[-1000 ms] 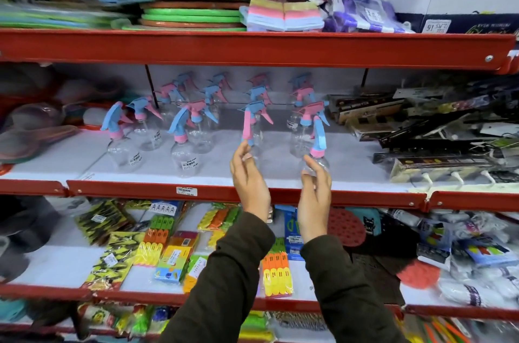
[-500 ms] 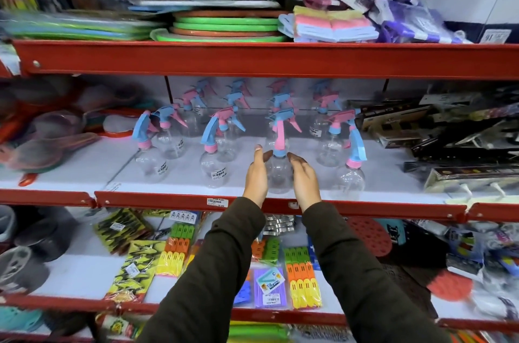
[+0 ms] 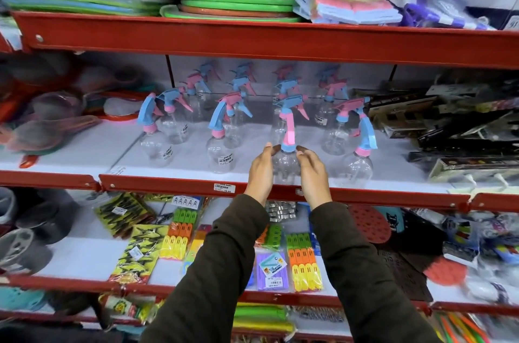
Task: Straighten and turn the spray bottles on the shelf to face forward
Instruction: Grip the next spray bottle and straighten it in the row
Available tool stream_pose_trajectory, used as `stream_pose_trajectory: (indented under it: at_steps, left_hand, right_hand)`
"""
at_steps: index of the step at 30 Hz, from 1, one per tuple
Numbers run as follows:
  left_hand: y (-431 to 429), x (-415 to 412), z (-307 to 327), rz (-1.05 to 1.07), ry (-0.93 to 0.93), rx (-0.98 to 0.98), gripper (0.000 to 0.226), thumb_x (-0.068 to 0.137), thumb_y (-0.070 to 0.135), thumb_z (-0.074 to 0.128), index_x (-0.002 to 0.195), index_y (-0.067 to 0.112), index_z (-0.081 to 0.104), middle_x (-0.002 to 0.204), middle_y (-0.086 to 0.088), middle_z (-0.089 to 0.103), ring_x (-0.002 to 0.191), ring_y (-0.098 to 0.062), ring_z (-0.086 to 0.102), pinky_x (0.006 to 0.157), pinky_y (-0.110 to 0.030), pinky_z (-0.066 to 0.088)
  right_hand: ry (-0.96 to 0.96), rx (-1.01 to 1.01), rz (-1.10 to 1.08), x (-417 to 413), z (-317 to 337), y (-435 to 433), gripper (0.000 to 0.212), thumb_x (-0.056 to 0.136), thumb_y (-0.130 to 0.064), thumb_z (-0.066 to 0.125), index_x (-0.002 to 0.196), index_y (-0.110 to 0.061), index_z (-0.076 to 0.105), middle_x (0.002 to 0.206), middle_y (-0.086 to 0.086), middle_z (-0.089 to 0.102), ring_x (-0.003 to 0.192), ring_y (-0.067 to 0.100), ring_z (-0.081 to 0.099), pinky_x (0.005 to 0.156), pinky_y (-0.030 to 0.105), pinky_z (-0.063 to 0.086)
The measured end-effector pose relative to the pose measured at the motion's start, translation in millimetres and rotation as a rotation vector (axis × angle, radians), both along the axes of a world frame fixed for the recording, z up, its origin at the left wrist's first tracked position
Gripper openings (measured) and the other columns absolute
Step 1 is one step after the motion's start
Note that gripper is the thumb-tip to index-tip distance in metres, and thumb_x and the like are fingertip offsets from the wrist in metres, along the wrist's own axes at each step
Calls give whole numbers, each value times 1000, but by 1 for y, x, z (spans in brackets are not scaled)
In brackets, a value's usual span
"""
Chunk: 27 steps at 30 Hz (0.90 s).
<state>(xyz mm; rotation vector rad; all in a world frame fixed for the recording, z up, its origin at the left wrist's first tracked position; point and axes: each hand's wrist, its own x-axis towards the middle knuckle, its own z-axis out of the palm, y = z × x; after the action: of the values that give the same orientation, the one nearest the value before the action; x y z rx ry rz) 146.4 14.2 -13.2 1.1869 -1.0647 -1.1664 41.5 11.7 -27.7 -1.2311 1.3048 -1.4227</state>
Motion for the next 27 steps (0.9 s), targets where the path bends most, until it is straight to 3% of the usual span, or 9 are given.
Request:
stream_pose_trajectory:
  at_steps: [3, 6, 9, 12, 15, 19, 25, 27]
  left_hand:
    - [8, 2, -2, 101, 66, -50, 39, 100, 34, 35, 126, 21, 61, 130, 4, 57, 122, -13, 50, 96, -23, 38]
    - [16, 10, -2, 207, 105, -124, 38, 100, 27, 36, 125, 19, 63, 129, 8, 59, 128, -14, 49, 112, -35, 37]
    - [22, 23, -2, 259, 115, -165, 34, 101, 26, 35, 119, 21, 65, 133, 6, 60, 130, -17, 49, 115, -44, 35]
    - [27, 41, -3, 289, 125, -192, 31, 102, 26, 35, 114, 27, 64, 135, 4, 59, 130, -18, 49, 115, -46, 35]
    - [27, 63, -4, 316, 128, -207, 34, 102, 27, 36, 118, 21, 65, 135, 2, 59, 129, -17, 50, 114, -46, 36]
    - [22, 94, -8, 360, 116, -218, 35, 102, 28, 37, 121, 19, 65, 132, 2, 59, 126, -14, 52, 112, -44, 39]
    - [0, 132, -12, 365, 79, -214, 30, 101, 30, 39, 122, 30, 59, 134, 6, 50, 124, -8, 45, 107, -26, 33]
    - [-12, 141, -7, 295, 59, -138, 32, 100, 32, 38, 126, 30, 56, 130, 8, 44, 118, -5, 44, 98, -21, 31]
  right_hand:
    - [15, -73, -85, 2, 0, 11, 32, 99, -28, 48, 128, -21, 59, 137, 3, 55, 124, 12, 52, 108, 30, 41]
    - [-14, -134, -165, 9, 1, 25, 28, 100, -25, 48, 123, -21, 62, 132, 2, 54, 112, -3, 51, 100, 20, 39]
    - [-31, -166, -198, 22, 2, 37, 26, 99, -24, 48, 120, -22, 63, 126, 0, 55, 117, 10, 51, 102, 28, 39]
    - [-58, -214, -183, 42, 6, 43, 25, 99, -23, 49, 120, -24, 62, 125, -2, 57, 116, 9, 51, 95, 21, 38]
    - [-89, -239, -181, 67, 7, 45, 22, 99, -22, 51, 119, -29, 59, 121, -3, 59, 109, 5, 53, 87, 9, 39]
    - [-120, -239, -118, 99, 3, 41, 21, 99, -21, 52, 118, -26, 59, 118, -3, 58, 100, -10, 53, 82, 2, 38]
    - [-76, -135, -8, 136, -1, 5, 28, 100, -25, 49, 125, -21, 61, 134, 3, 56, 113, -3, 53, 89, 2, 38]
    - [-63, -75, 24, 148, 1, -13, 31, 101, -27, 46, 128, -21, 59, 139, 4, 55, 119, 5, 53, 97, 12, 39]
